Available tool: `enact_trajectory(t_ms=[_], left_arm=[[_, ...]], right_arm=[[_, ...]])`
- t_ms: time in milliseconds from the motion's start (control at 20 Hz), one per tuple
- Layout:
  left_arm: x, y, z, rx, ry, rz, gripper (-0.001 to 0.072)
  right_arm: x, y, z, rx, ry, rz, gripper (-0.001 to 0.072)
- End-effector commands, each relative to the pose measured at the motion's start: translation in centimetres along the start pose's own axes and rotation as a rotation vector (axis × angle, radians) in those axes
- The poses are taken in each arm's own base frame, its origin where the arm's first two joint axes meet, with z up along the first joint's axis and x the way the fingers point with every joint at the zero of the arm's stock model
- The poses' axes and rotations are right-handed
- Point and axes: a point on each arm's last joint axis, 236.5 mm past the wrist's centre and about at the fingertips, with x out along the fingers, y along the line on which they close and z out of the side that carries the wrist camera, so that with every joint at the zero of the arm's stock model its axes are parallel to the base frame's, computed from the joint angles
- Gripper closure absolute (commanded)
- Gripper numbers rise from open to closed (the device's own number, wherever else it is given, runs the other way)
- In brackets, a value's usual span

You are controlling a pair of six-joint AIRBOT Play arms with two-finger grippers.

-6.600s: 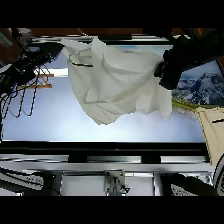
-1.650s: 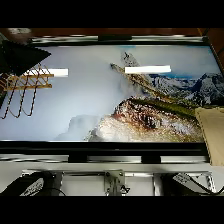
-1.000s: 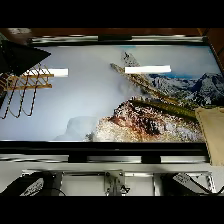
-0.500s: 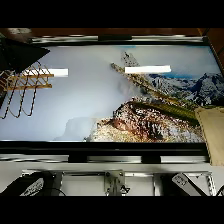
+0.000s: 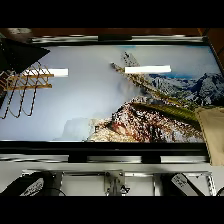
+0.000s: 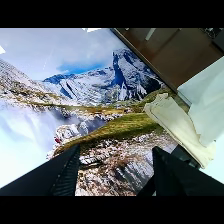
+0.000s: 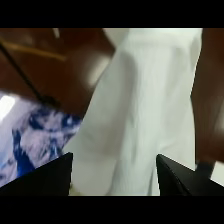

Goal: Fold the shirts.

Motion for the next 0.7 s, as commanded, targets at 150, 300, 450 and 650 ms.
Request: enact_trajectory(t_ms=[150,300,450,650], left_arm=[[0.0,1.3,-0.7,0.017,0.030,0.054,0.0163],[0.0,3.3,-1.8,0.030,0.078,0.119,0.0163],[0.0,6.1,-3.1,0.048,0.139,0.208,0.0164],[-0.2,12.4,-8.6,-0.060,0.352,0.387,0.0220]], right_arm=[[-1.9,2.3,-13.6,-0.148,0.551,0.145,0.0086],[-2.4,1.6,-18.5,-0.160,0.662,0.145,0.0123],[-3.8,4.7,-26.0,-0.128,0.858,0.331,0.0122],[-6.2,9.6,-34.9,-0.162,0.970,0.526,0.0165]])
